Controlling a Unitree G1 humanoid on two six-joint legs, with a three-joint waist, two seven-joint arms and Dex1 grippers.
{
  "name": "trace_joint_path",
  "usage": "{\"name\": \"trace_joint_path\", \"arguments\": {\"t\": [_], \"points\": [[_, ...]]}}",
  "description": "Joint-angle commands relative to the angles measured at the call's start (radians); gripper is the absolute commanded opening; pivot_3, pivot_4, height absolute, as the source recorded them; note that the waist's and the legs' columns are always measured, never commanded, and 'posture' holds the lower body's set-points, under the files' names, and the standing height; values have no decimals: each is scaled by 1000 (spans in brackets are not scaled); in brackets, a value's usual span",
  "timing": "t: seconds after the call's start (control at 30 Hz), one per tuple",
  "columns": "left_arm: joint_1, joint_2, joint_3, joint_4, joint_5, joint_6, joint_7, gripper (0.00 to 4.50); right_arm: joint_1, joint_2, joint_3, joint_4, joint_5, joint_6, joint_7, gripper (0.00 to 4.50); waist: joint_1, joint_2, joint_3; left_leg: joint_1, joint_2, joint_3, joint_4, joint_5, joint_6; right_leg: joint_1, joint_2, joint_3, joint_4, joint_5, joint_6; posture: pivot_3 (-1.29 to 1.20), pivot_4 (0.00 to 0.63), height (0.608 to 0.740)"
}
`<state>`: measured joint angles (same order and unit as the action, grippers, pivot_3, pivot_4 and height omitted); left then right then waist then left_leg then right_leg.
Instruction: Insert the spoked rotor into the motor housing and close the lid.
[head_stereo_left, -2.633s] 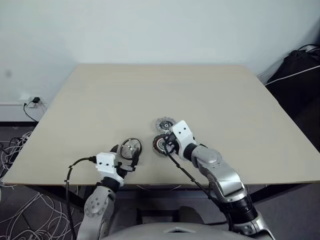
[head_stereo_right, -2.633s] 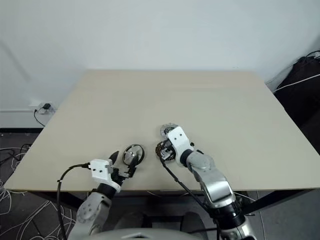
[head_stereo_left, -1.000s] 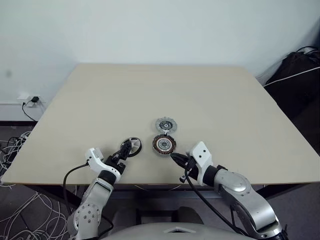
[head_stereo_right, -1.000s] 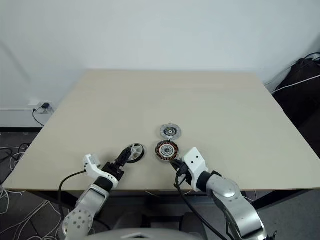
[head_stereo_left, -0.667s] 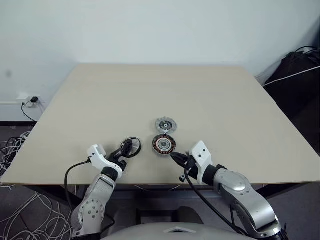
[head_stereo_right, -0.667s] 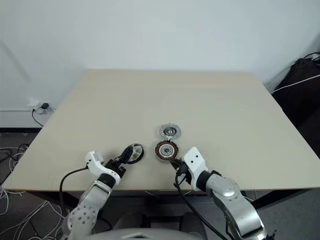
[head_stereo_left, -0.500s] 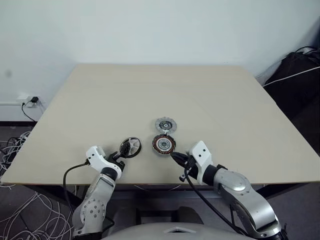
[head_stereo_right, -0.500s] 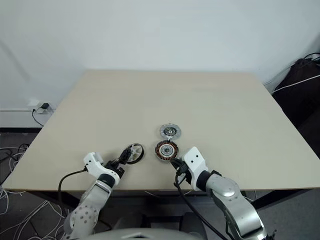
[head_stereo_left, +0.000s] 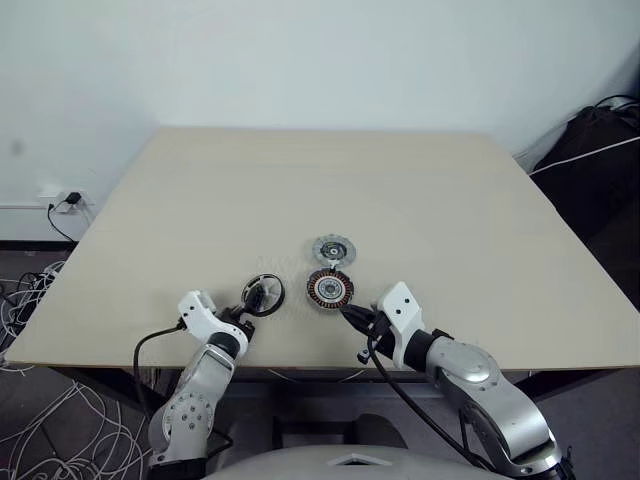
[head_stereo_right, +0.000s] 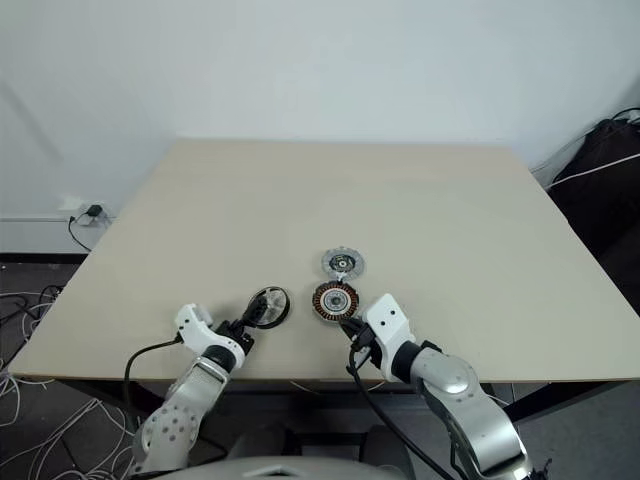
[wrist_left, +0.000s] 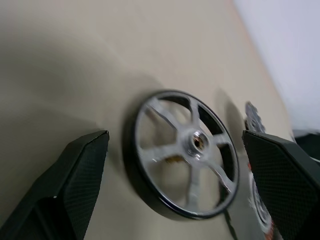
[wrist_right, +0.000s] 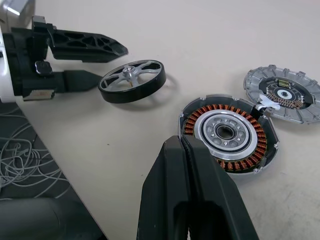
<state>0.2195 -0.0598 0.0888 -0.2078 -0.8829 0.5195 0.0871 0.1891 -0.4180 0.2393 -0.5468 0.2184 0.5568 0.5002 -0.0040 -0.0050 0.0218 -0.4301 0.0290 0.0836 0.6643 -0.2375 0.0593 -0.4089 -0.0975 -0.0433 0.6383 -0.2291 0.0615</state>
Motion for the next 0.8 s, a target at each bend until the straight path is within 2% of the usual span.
{"name": "trace_joint_path", "arguments": {"t": [0.03,0.27,0.53,0.63,0.8], "points": [[-17,-73,-15,-22,-74,45,-11,4500,-17,4,0,-28,6,-3,-2,44,1,0,0,0,0,0,0,0,0,0,0,0,0,0,0,0,0,740],[-19,-88,-3,-35,-147,22,-27,4500,-16,4,4,-28,8,-2,-4,44,0,0,0,0,0,0,0,0,0,0,0,0,0,0,-1,0,0,740],[-42,-105,14,23,-180,10,31,4500,-18,3,5,-27,8,1,-5,44,0,0,0,0,0,0,0,0,0,0,0,0,0,0,-1,0,0,740],[-56,-111,11,51,-197,11,48,3904,-18,2,5,-29,7,2,-6,0,1,-1,0,0,0,0,1,0,0,0,0,0,1,0,-1,0,0,740],[-78,-109,11,94,-213,8,50,2232,-15,2,5,-34,5,7,-9,0,0,-1,0,0,0,0,1,0,0,0,1,0,0,1,-1,0,0,740]]}}
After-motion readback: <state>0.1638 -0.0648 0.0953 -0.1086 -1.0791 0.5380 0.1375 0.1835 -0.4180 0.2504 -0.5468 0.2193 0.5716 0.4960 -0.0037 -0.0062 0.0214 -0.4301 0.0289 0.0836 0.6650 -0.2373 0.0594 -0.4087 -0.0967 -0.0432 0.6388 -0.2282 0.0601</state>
